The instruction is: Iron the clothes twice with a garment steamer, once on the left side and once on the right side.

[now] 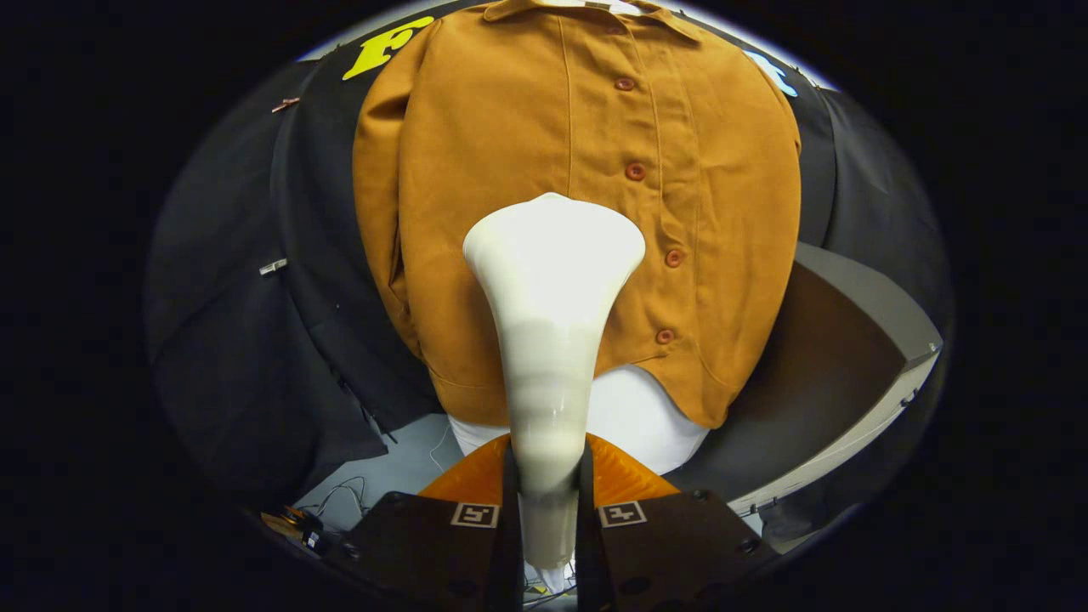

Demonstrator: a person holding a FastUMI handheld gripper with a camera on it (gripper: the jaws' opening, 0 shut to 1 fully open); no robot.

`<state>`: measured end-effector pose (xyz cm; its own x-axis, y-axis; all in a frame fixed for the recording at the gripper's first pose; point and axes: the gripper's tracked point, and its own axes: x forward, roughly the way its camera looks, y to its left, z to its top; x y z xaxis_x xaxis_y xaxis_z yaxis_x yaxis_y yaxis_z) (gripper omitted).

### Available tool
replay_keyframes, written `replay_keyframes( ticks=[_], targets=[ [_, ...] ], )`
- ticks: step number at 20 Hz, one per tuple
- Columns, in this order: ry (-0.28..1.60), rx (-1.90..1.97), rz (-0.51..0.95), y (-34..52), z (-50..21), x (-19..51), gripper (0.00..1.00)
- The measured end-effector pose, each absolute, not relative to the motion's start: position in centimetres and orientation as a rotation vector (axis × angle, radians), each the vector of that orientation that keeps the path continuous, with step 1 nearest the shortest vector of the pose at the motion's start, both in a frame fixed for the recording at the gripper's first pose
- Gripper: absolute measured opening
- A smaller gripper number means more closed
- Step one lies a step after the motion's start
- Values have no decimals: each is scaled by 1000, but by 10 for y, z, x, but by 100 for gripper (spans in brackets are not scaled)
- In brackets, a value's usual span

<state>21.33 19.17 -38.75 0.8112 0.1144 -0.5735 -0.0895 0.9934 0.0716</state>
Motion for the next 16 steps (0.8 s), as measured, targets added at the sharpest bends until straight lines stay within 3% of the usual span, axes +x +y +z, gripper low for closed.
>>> replay_keyframes(
  ticks=[16],
  targets=[
    [414,45,98,153,-224,166,27]
  ],
)
